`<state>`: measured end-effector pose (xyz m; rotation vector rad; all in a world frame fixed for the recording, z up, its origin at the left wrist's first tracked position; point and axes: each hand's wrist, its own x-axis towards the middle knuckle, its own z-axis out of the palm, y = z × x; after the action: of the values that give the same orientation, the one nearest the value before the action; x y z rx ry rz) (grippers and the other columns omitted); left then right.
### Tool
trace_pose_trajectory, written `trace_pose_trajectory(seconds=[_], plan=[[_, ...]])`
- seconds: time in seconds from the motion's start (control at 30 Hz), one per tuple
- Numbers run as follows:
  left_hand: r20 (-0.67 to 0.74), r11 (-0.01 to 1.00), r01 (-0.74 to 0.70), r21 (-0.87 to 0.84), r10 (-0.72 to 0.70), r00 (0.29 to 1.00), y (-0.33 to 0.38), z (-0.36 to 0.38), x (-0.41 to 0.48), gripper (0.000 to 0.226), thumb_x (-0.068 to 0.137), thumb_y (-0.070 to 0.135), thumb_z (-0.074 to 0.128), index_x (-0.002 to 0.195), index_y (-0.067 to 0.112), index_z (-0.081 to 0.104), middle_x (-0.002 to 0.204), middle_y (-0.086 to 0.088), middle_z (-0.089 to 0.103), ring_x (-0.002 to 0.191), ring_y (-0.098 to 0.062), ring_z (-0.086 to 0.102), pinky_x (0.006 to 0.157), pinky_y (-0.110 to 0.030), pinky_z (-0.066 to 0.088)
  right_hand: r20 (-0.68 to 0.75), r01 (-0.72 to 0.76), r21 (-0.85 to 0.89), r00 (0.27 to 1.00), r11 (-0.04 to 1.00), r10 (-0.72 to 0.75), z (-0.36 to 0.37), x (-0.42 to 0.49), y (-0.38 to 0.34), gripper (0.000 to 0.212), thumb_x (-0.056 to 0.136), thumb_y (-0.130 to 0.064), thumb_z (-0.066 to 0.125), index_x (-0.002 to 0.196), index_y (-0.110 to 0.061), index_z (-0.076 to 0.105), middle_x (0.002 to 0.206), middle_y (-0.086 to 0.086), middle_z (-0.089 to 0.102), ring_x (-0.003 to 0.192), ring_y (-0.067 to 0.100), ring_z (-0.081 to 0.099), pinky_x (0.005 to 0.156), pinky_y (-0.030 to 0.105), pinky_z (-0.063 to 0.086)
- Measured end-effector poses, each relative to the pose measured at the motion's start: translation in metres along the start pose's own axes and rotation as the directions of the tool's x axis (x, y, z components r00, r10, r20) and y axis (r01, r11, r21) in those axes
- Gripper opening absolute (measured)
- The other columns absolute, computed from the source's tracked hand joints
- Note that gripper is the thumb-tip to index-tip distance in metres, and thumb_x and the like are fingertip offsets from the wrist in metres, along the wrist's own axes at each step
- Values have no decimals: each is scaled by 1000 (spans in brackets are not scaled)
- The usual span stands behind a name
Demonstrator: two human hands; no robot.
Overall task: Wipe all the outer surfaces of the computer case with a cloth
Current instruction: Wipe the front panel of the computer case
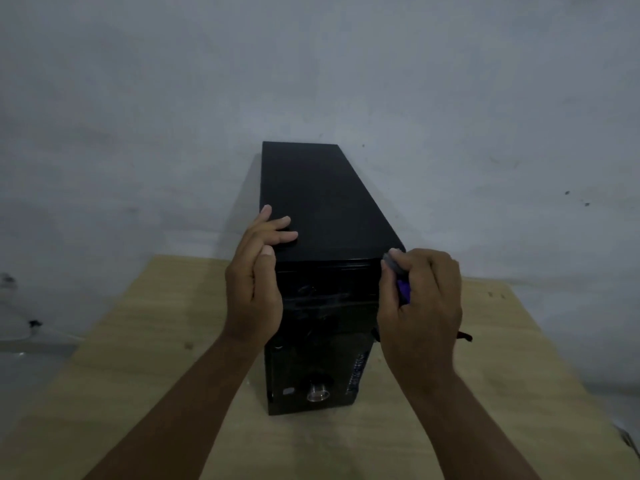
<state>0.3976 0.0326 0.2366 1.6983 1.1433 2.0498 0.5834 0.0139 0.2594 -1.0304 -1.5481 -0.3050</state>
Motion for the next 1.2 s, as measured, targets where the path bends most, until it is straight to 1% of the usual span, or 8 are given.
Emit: trace_pose_trajectory(seconds=[0.2,0.4,0.5,0.6,0.7,0.87,1.07,1.2], plan=[[166,995,-67,67,55,985,-7,-19,7,39,101,13,30,116,6,65,133,-9,61,143,-20,41,118,-42,33,99,109,23,989,994,-111,30,-6,-42,15,94,-14,62,102,-3,68,98,10,63,94,20,54,83,31,44],[274,988,-145,47,127,953,-16,-30,17,38,101,15,32,121,9,64,133,-4,61,141,-19,43,117,-39,33,73,133,-16,989,991,-131,45,-21,-41,18,100,-24,55,112,-10,59,111,9,56,102,22,52,97,17,34],[300,988,-150,38,132,945,-17,-30,20,36,101,17,33,122,13,62,132,-3,61,138,-17,45,117,-33,31,34,17,-47,999,999,-15,45,-8,-50,16,96,-14,59,106,-3,65,106,11,61,101,18,52,91,17,38],[315,988,-152,23,137,939,-17,-30,21,36,100,17,33,121,15,62,131,-2,62,137,-16,46,118,-29,25,-44,-161,-79,987,984,158,52,4,-67,5,94,-9,62,98,-8,65,96,3,62,92,12,50,80,14,37],[325,988,-154,16,140,935,-19,-30,23,36,100,19,33,121,16,62,130,0,61,137,-16,47,120,-32,23,-93,-253,-97,965,963,245,59,6,-74,2,92,-10,63,93,-11,63,90,-3,60,86,11,48,75,10,34],[342,984,-179,2,167,925,-25,-31,26,38,99,20,35,120,11,66,130,-2,62,136,-17,47,121,-35,22,-103,-187,-163,980,969,172,62,3,-72,3,93,-12,61,94,-9,62,90,-2,57,87,9,42,75,13,32],[340,978,-203,-45,206,917,-31,-29,27,37,99,22,36,118,12,66,128,-1,63,134,-16,48,118,-56,25,-149,-193,-207,975,959,164,66,0,-72,5,93,-13,60,94,-8,62,90,-3,56,87,9,41,74,17,32],[342,977,-205,-65,215,915,-31,-30,28,37,98,22,38,116,10,68,127,-1,63,134,-16,48,114,-61,26,-176,-194,-242,972,951,154,70,1,-74,9,93,-16,58,93,-8,61,88,0,57,87,5,37,73,19,32]])
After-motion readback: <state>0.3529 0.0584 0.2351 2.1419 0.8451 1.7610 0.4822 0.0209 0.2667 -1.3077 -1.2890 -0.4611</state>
